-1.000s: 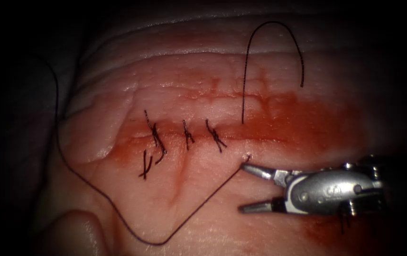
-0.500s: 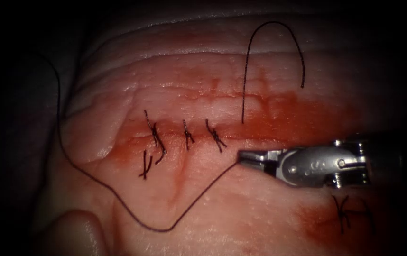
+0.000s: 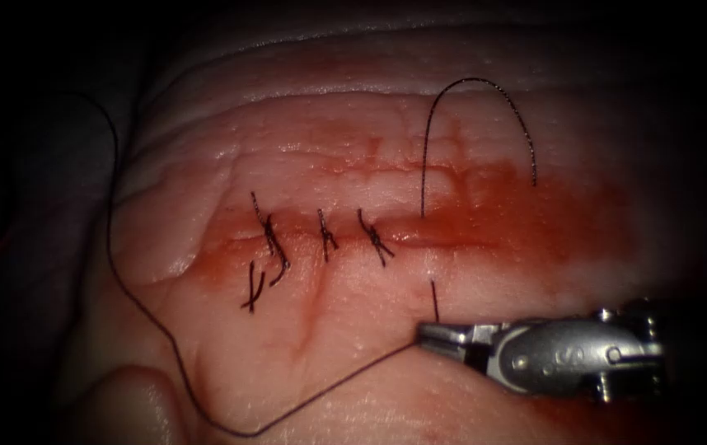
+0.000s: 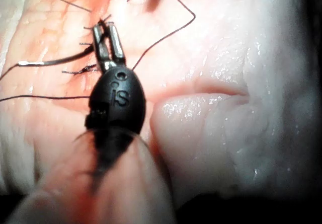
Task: Wound Closure
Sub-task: With the right hand, pull the suture through until only a short tail remains.
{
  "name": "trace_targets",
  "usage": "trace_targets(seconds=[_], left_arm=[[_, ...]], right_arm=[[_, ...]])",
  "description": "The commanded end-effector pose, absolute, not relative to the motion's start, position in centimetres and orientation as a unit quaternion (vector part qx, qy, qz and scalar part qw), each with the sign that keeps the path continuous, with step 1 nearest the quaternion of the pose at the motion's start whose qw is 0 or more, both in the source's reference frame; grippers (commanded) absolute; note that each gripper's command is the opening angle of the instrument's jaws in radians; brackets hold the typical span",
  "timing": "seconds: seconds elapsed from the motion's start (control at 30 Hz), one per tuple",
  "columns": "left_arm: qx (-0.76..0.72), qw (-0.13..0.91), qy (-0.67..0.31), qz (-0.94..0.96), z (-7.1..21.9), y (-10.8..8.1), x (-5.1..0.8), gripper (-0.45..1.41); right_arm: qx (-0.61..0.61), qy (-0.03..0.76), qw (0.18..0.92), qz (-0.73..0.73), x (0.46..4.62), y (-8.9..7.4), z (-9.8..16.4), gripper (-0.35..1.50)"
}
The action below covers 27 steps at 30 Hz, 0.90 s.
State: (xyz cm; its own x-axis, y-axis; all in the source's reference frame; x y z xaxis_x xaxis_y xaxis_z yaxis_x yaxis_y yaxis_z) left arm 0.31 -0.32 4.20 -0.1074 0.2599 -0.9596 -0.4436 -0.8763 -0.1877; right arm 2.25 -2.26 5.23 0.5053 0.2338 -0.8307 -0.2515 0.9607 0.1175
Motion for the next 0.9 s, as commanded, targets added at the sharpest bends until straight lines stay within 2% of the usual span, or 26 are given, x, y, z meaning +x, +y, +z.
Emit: trace_targets(seconds=[0.03,0.9], left_arm=[[-0.625,0.237,0.073,0.740,4.26,-0.35,0.26,-0.45],[-0.623,0.235,0.072,0.743,4.30,-0.36,0.22,-0.45]], right_arm=[[-0.008,0.480,0.866,0.138,2.34,-2.36,5.23,-0.35],[0.042,0.502,0.857,0.110,2.67,-3.27,4.67,-0.35]])
